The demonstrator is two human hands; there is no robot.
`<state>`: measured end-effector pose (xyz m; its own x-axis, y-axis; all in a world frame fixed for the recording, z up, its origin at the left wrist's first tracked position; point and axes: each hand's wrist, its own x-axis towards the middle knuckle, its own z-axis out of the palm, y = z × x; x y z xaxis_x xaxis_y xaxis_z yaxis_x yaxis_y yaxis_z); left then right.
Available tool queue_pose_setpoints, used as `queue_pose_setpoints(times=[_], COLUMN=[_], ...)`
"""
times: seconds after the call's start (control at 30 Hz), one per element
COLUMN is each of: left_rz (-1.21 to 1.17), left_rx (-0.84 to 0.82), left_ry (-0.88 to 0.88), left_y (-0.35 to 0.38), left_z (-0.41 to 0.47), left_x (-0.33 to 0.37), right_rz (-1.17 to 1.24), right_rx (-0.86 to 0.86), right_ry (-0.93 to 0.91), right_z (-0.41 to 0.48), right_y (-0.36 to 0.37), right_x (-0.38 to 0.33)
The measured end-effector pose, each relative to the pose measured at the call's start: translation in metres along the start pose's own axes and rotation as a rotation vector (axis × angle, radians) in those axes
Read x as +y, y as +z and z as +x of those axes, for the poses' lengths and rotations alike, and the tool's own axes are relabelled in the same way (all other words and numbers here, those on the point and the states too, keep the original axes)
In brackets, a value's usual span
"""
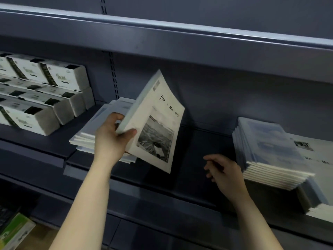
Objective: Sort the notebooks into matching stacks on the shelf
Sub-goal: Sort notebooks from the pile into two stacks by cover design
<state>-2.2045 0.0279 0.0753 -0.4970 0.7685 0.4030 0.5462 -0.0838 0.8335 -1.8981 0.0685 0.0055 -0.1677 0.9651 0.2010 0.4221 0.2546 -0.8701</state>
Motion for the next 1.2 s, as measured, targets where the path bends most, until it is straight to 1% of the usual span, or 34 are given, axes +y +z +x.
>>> queue_pose_setpoints(times=[0.2, 0.3, 0.4, 0.5, 0.73, 0.9, 1.03, 1.1, 1.2], left_rz=[-0.462, -0.603, -0.74, -0.815, -0.893, -0.843, -0.741, -0.719, -0.616], left_rx=[0.028, 0.0, -0.042, -0.053, -0.118, -0.198, -0.325, -0.427, -0.541], left_ry=[-0.121, -0.103, -0.076, -0.078, -0.097, -0.092, -0.09, -0.107, -0.066], left_y=[0.036, 0.052, 0.071, 0.091, 0.121, 0.124, 0.128, 0.131, 0.135], left_z=[-0.01, -0.015, -0.025, -0.037, -0.062, -0.067, -0.071, -0.071, -0.073], left_x=[0.019, 0.026, 0.032, 0.039, 0.056, 0.058, 0.062, 0.063, 0.065], right_rz=[0.144, 0.257, 0.366, 0.447, 0.385, 0.418, 0.44, 0.443, 0.429], right_rx=[0.016, 0.049, 0.027, 0.022, 0.067, 0.094, 0.181, 0.226, 0.27], right_ry=[-0.004, 0.051, 0.076, 0.08, 0.045, 0.005, -0.048, -0.041, -0.006], right_z=[-0.001, 0.001, 0.003, 0.006, 0.014, 0.009, 0.008, 0.007, 0.0], right_y=[-0.011, -0.018, -0.03, -0.042, -0.061, -0.069, -0.084, -0.097, -0.122], right_x=[-0.01, -0.018, -0.031, -0.045, -0.054, -0.042, -0.036, -0.031, -0.024])
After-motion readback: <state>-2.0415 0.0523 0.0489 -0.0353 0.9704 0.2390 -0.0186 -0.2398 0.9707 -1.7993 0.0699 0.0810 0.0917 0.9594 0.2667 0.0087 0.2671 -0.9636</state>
